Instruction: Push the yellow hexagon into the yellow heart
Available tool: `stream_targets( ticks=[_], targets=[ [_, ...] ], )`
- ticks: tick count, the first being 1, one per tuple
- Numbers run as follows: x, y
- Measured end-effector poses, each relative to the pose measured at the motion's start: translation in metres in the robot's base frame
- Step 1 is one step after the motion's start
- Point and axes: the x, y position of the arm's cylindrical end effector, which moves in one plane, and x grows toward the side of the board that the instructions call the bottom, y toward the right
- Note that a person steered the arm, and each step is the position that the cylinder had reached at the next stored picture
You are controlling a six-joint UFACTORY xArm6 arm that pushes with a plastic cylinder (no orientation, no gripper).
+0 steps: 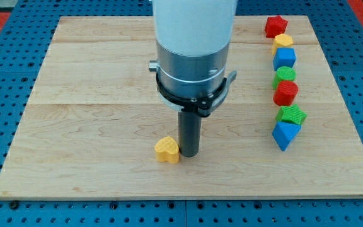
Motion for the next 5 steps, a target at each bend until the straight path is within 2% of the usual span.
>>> stream_targets(
  ticks=[1,2,3,4,5],
  targets=[
    [0.000,0.024],
    [0.055,0.105],
    [0.071,0.197],
    [0.005,0.289],
    [-0.079,0.339]
  ],
)
